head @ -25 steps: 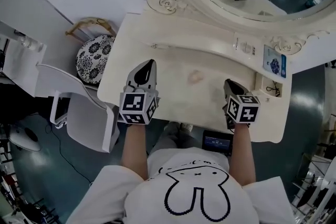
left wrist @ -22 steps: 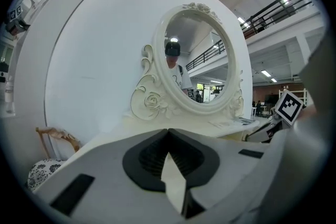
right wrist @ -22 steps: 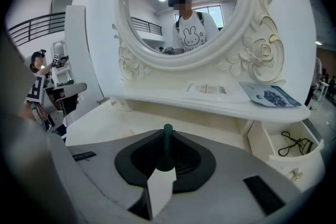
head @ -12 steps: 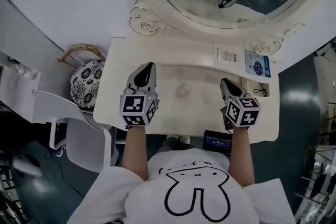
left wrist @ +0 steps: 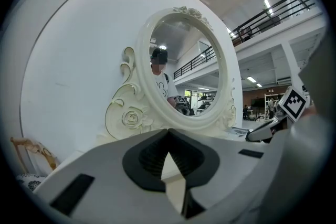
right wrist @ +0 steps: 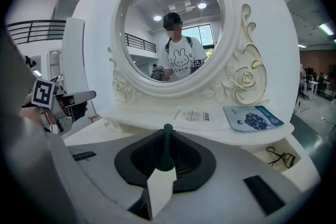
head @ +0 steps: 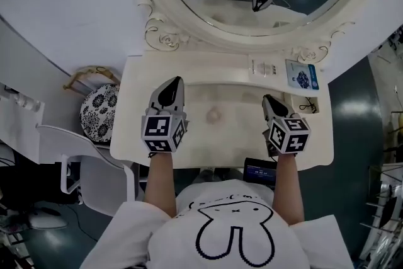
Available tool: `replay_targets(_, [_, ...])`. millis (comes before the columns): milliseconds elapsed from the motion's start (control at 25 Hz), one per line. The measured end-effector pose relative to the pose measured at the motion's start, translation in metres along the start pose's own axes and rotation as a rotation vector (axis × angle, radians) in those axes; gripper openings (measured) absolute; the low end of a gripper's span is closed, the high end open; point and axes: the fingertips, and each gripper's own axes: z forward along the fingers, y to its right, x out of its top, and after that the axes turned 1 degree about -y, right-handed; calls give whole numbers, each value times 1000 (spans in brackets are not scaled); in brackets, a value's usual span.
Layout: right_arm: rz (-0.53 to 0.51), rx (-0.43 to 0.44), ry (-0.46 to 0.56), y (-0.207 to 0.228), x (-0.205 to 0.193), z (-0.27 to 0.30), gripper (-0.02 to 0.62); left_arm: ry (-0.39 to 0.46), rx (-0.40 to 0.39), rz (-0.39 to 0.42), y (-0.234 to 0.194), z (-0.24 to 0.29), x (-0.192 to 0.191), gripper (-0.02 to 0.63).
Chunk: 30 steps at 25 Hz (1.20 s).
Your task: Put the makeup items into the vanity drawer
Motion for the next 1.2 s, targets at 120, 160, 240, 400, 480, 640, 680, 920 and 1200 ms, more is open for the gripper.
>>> replay_targets(120, [2, -2, 8, 10, 1, -3, 46, -6, 5, -7, 7, 5, -3, 21])
replay_targets(160, [-1, -1, 8, 14, 1, -4, 48, -8, 9, -8, 10, 7, -5, 21])
replay_targets(240, [-10, 10, 0, 24, 0, -6, 49, -17, 18, 0, 19, 11, -7, 21])
replay_targets(400, [-25, 32, -12, 50, -4, -13, 52, -25, 24, 17, 48, 19, -9, 21])
replay_targets(480, [-25, 44, -14, 64, -5, -15, 52, -21, 35, 11, 62, 22, -10, 21])
replay_targets(640, [-27, 60, -17, 96, -5, -22, 55, -22, 57, 4, 87, 29, -13, 21])
replay_targets(680, [-27, 63, -22, 103, -6, -23, 57, -22, 62, 0, 93, 31, -13, 21])
replay_targets(920, [-14, 61, -83, 144, -22, -30, 66, -42, 78, 16, 123, 40, -20, 21])
replay_targets(1200, [-54, 35, -154, 165, -36, -26, 172, -47, 103, 11, 139, 41, -23, 21])
